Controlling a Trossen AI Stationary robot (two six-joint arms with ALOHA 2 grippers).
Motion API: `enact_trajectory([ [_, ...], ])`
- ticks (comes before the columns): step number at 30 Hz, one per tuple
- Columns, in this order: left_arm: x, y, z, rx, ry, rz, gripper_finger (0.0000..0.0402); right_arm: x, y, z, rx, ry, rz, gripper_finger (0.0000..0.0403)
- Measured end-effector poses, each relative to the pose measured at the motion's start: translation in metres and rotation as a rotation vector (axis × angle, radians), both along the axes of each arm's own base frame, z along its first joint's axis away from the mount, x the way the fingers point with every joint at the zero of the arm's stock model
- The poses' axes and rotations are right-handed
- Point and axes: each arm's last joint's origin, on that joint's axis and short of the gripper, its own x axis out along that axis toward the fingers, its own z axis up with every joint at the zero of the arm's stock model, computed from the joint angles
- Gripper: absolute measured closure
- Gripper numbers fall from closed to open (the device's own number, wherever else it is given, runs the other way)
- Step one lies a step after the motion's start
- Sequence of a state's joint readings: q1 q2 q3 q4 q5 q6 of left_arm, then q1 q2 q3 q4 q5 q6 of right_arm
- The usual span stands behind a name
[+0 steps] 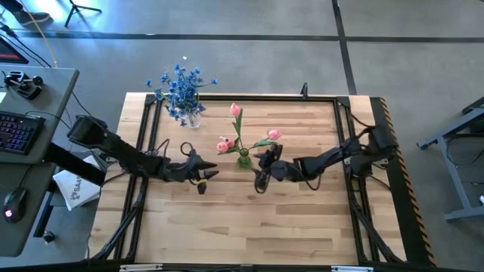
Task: Sort flowers into vase by color
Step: Move the green vase to the top right of the table
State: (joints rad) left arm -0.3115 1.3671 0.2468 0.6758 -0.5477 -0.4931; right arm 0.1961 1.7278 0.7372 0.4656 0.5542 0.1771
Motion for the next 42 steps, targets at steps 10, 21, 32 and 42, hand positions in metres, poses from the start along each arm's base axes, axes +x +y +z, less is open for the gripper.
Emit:
enact_trajectory([
  [10,0.023,-0.007,-0.014,0.028,0.068,0.0,0.0266,0.019,-0.02,-0.01,0.039,-0.158,0.015,0.0163],
  [21,0.034,-0.009,-0.021,0.055,0.1,-0.001,0.0266,0.023,-0.04,-0.017,0.061,-0.173,0.008,0.0238],
  [32,0.034,-0.009,-0.021,0.054,0.099,0.0,0.0266,0.024,-0.046,-0.017,0.053,-0.163,0.033,0.0318],
  [42,0.034,-0.009,-0.021,0.053,0.098,0.001,0.0266,0.022,-0.045,-0.017,0.046,-0.126,0.018,0.0319],
])
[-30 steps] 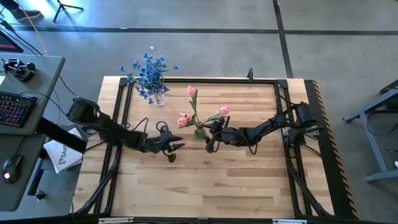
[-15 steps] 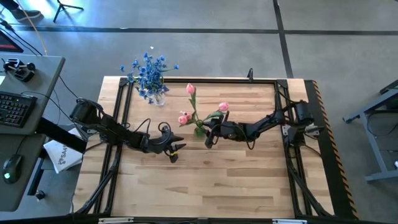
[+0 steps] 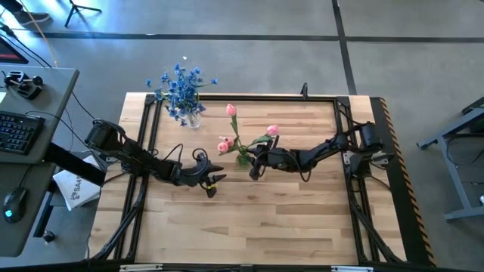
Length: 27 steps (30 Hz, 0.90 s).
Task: Sort flowers into vase by color
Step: Move the green vase to the top right of the table
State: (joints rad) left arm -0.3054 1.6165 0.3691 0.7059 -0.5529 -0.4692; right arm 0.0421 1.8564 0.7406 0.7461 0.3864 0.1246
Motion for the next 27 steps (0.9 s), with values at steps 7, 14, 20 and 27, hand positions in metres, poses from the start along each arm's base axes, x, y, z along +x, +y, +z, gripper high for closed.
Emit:
enact_trajectory([
  [7,0.0,0.0,0.0,0.001,0.004,-0.002,0.0266,-0.009,0.002,0.008,-0.031,0.094,-0.058,0.0319],
  [14,-0.001,-0.001,-0.001,0.002,0.007,-0.003,0.0266,-0.03,-0.007,0.023,-0.077,0.23,-0.133,0.032],
  [20,-0.001,0.0,-0.001,0.005,0.014,-0.004,0.0266,-0.082,-0.025,0.023,-0.032,0.173,-0.211,0.032],
  [27,-0.001,0.0,-0.001,0.009,0.009,0.004,0.0266,-0.135,-0.051,0.043,0.011,0.043,-0.355,0.032],
])
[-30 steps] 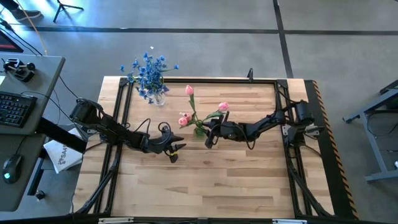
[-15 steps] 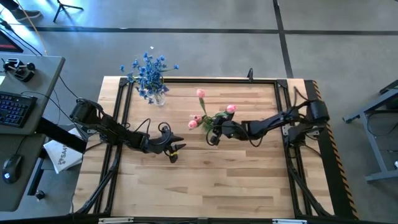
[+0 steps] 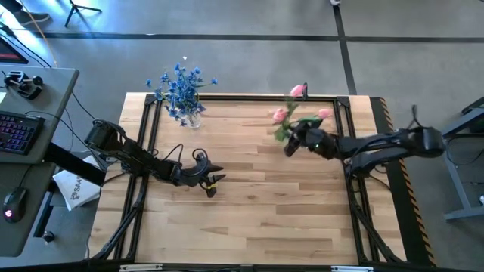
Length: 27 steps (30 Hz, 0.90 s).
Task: Sort flowers into vase by color
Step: Move the green vase to the top right of the table
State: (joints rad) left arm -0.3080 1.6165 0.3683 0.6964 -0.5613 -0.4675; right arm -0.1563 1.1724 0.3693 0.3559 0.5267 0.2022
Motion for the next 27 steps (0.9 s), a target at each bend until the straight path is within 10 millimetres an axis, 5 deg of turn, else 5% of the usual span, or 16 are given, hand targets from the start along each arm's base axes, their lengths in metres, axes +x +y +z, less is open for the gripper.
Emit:
enact_trajectory([
  [13,0.0,0.0,0.0,0.0,-0.005,0.003,0.0266,-0.036,-0.063,0.008,0.077,-0.011,-0.123,0.032],
  [27,0.0,0.001,0.0,0.0,-0.006,0.007,0.0266,-0.054,-0.08,-0.001,0.167,0.054,-0.208,0.032],
])
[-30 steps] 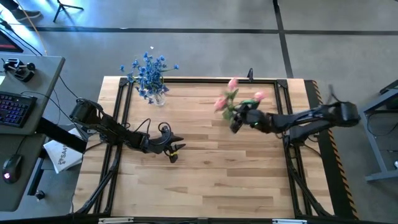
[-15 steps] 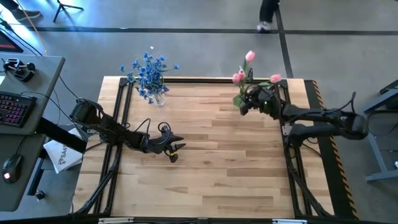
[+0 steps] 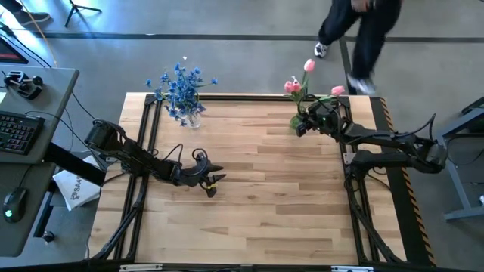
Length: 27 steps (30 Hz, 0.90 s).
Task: Sort flowers into vase by color
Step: Move the green vase to the top right of the table
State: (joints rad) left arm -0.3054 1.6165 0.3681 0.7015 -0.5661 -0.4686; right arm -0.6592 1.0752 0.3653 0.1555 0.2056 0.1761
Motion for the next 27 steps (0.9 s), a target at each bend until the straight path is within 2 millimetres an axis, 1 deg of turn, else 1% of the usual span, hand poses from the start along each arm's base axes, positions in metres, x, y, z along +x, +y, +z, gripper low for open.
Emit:
enact_trajectory([
  [10,0.0,0.0,0.0,0.0,0.0,0.0,0.0266,-0.0027,-0.0013,-0.0024,0.059,-0.014,0.013,0.032],
  [22,0.0,0.0,0.0,-0.001,0.0,0.0,0.0266,-0.0032,-0.0009,-0.0032,0.066,-0.002,0.013,0.032],
  [24,0.0,0.0,0.0,-0.001,0.0,0.0,0.0266,-0.0033,-0.0009,-0.0032,0.066,-0.001,0.013,0.0314],
  [27,0.0,0.0,0.0,-0.001,0.0,0.0,0.0266,-0.0034,-0.0007,-0.0035,0.069,0.002,0.014,0.0288],
])
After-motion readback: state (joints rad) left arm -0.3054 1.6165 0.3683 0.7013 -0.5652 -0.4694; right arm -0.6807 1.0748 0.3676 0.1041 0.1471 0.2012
